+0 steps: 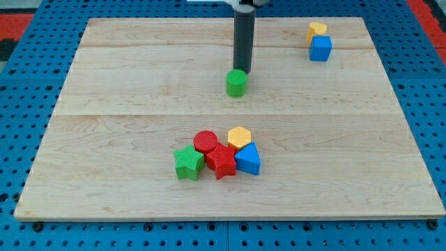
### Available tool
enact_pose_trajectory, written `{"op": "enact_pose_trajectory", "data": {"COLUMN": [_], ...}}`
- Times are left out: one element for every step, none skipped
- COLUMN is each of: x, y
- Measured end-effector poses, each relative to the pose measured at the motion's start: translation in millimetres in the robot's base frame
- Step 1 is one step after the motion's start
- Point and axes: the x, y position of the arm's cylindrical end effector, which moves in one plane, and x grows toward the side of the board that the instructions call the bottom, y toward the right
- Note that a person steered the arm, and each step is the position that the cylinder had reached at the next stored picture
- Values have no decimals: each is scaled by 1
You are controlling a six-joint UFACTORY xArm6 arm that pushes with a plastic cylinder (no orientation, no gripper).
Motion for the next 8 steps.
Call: {"op": "enact_pose_trajectory", "data": {"x": [57, 75, 70, 95, 103, 88, 84, 76], "y": [0, 0, 0, -10, 4, 26, -12, -50]}}
